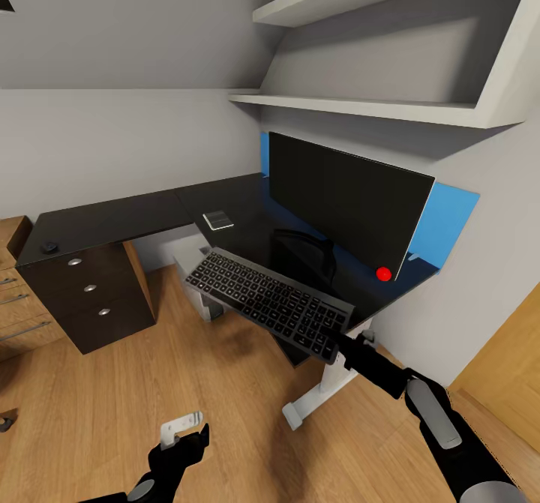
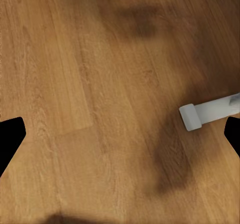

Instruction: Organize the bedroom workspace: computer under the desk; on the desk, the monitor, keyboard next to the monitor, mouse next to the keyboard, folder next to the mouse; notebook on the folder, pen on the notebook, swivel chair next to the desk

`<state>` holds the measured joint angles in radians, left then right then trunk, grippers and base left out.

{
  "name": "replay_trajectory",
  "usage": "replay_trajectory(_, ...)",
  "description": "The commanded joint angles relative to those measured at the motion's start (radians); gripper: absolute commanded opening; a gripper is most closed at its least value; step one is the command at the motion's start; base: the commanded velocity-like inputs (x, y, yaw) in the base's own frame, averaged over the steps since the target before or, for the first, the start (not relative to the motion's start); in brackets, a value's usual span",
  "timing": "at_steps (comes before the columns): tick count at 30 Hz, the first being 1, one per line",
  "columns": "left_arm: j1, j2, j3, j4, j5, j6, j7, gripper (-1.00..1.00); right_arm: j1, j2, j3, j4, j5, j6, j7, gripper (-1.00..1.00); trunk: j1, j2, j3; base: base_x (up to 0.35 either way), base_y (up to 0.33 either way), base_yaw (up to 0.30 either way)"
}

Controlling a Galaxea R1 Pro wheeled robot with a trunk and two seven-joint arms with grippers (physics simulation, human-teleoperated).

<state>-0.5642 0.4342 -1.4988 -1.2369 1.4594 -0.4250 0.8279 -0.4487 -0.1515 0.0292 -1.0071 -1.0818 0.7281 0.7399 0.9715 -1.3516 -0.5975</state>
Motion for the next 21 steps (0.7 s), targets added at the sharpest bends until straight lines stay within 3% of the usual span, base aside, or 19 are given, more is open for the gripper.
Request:
replay_trajectory(1,-0.002,-0.005,-0.003,0.007,0.004,-0.004,0.003,1.00,-0.001,0.009,0.002,-0.010,-0.010,-0.007,-0.028,-1.00,0.000,-0.001,-0.001,0.000,0.000,0.000)
replay_trajectory(9,-0.002,-0.015,-0.003,0.023,0.003,-0.004,0.003,1.00,-0.001,0.074,0.043,-0.067,0.026,-0.173,-0.148,-1.00,0.000,-0.001,-0.001,0.000,0.000,0.000)
replay_trajectory(11,-0.002,-0.015,-0.003,0.023,0.003,-0.004,0.003,1.00,-0.001,0.109,0.044,-0.068,0.030,-0.226,-0.214,-1.00,0.000,-0.001,-0.001,0.000,0.000,0.000)
replay_trajectory(15,-0.002,-0.015,-0.003,0.023,0.003,-0.004,0.003,1.00,-0.001,0.141,0.044,-0.061,0.028,-0.252,-0.249,-1.00,0.000,-0.001,-0.001,0.000,0.000,0.000)
replay_trajectory(17,-0.002,-0.015,-0.003,0.023,0.002,-0.004,0.003,1.00,-0.001,0.175,0.041,-0.045,0.024,-0.260,-0.293,-1.00,0.000,-0.001,-0.001,0.000,0.000,0.000)
replay_trajectory(21,-0.002,-0.015,-0.003,0.023,0.002,-0.004,0.003,1.00,-0.001,0.188,0.025,-0.013,-0.001,-0.280,-0.313,-1.00,0.000,-0.001,-0.001,0.000,0.000,0.000)
